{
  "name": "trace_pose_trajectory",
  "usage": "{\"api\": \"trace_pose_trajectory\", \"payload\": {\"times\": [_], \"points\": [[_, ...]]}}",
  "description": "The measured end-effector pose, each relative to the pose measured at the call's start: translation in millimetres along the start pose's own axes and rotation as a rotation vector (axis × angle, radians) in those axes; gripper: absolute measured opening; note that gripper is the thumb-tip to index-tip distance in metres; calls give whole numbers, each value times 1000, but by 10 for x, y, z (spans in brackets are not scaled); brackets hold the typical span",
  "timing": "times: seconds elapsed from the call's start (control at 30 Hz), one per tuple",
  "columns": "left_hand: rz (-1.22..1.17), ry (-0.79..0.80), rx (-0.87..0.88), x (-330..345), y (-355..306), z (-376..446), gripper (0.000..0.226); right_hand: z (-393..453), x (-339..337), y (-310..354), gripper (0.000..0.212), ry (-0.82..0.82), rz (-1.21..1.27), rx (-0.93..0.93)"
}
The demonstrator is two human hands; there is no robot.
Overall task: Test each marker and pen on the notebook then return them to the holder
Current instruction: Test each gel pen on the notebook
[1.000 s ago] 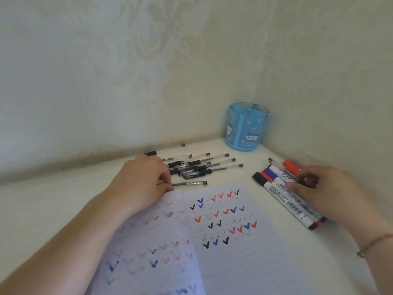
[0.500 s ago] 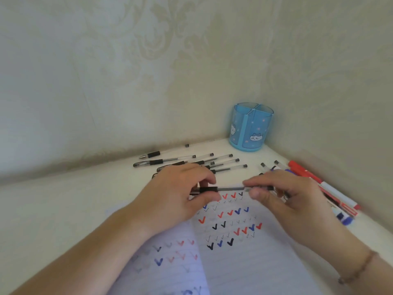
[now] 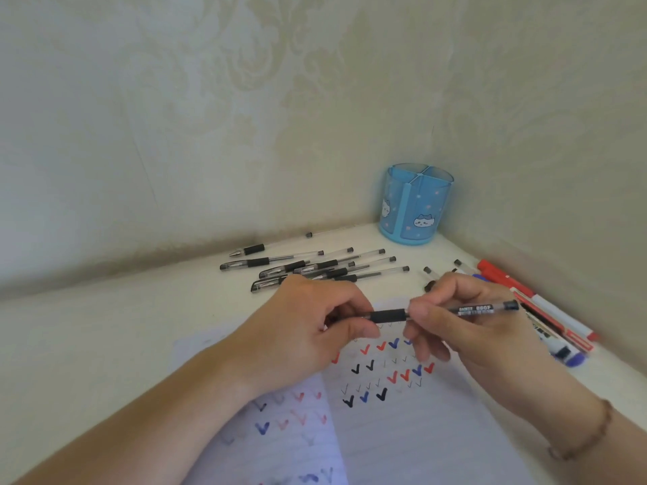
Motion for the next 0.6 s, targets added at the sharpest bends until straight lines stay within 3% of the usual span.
{"api": "trace_pose_trajectory", "payload": {"times": [0.2, 0.27, 0.4, 0.6], "points": [[-3, -97, -92, -290, 212, 16, 14, 53, -407, 116, 37, -188, 170, -35], [58, -71, -75, -239, 192, 22, 4, 72, -402, 97, 36, -150, 181, -5], [146, 5, -2, -108, 148, 17, 20, 23, -216, 9, 50, 28, 49, 122], [174, 15, -6, -118, 169, 12, 22, -47, -137, -179, 11, 57, -267, 236]]}}
Point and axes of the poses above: each hand's wrist, its own z-axis towards the middle knuckle, its own x-axis out of the palm, y = z × x, the point moved 8 cm from there along z, towards the middle knuckle, and after that the axes turned 3 degrees about z, right-handed, at the moved point
